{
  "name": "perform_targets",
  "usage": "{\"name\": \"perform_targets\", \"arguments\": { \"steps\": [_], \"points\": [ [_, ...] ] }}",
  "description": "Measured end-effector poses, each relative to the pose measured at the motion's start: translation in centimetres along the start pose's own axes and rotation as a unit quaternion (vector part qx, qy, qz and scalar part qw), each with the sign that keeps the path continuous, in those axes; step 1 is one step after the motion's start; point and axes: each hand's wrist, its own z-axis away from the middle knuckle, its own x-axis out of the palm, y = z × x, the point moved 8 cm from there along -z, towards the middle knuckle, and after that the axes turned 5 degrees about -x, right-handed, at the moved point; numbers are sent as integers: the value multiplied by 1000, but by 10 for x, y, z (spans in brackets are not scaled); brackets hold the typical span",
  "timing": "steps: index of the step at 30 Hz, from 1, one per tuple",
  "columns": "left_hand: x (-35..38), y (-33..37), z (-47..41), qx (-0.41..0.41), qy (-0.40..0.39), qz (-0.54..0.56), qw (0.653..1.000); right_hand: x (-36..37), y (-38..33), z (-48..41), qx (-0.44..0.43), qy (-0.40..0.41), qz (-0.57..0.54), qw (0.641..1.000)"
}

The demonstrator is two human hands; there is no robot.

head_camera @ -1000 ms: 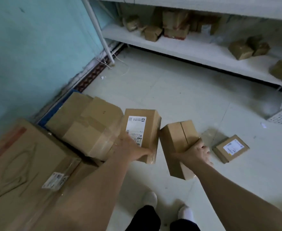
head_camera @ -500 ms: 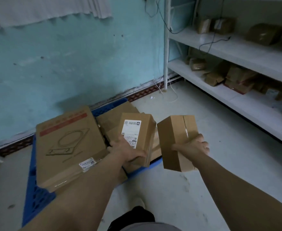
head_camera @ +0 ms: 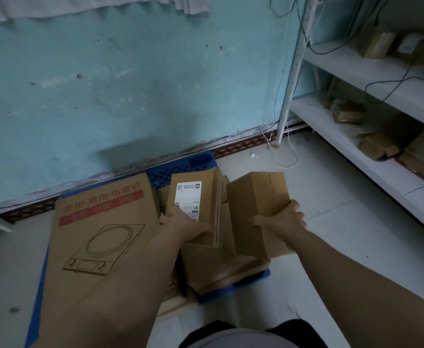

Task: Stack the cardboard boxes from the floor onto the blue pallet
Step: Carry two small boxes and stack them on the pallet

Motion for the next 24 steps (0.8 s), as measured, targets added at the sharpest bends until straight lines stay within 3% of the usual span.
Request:
{"name": "perform_targets", "arguments": {
  "steps": [4, 10, 16, 24],
  "points": [
    [-7, 21, -36, -28, -9, 62, 998, 18, -40, -57, -20, -38, 45, 998],
    [-13, 28, -89, -153, 82, 48, 984, 49, -100, -173, -70, -118, 101, 985],
    [4, 64, -114, -294, 107, 62, 948, 79, -137, -273, -84, -227, 141, 960],
    [25, 88, -194, -360, 101, 41, 927, 144, -141, -360, -24, -316, 143, 938]
  ]
}}
